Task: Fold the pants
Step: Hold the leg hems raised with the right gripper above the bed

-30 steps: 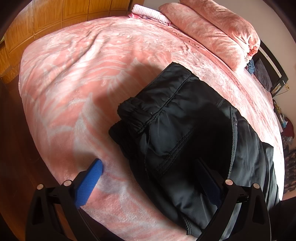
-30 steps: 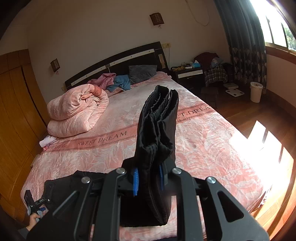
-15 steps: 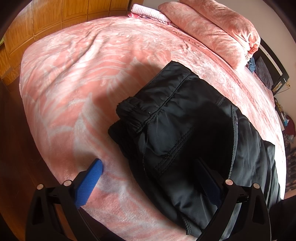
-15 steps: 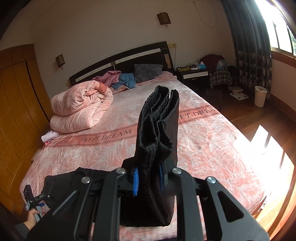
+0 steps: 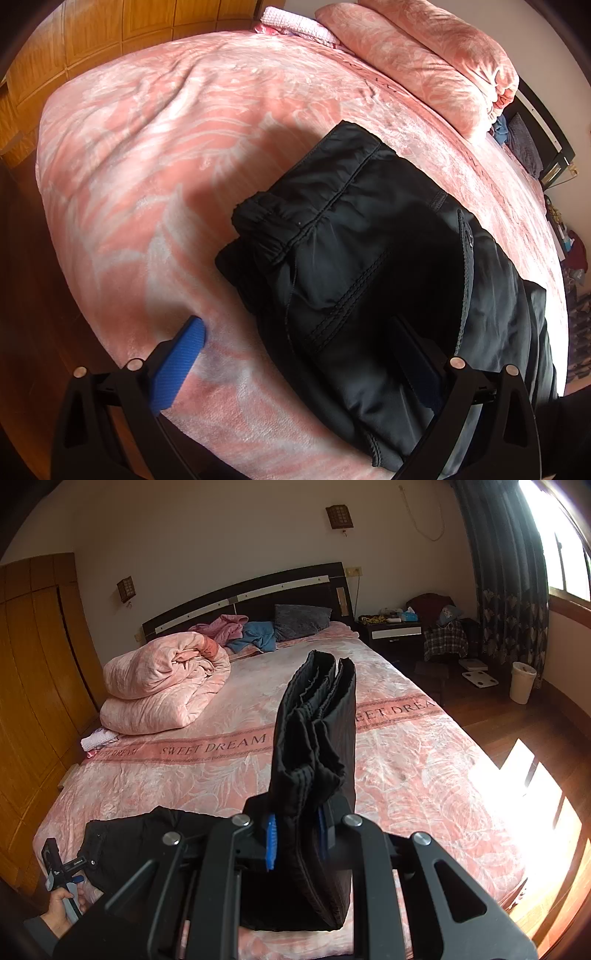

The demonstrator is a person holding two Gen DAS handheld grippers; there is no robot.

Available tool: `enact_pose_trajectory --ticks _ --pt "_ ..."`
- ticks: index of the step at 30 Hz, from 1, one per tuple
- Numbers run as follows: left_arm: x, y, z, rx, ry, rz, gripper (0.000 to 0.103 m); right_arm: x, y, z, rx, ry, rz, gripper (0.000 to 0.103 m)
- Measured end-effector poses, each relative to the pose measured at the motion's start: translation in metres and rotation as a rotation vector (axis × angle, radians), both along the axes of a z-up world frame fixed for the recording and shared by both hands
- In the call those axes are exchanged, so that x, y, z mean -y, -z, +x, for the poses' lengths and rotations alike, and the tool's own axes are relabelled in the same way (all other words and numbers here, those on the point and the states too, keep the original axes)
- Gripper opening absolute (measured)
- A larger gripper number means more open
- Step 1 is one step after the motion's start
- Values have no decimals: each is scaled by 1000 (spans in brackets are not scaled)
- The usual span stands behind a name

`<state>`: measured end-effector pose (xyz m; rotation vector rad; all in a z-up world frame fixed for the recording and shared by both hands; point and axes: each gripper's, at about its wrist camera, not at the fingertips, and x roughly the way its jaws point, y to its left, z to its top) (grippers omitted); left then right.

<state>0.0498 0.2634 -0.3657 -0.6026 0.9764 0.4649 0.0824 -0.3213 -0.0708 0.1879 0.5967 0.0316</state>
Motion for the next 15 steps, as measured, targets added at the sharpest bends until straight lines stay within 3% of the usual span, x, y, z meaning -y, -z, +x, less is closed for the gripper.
enact_pose_trajectory --ticks 15 --pt "-2 1 0 3 4 -17 99 -27 1 6 -17 -29 -66 16"
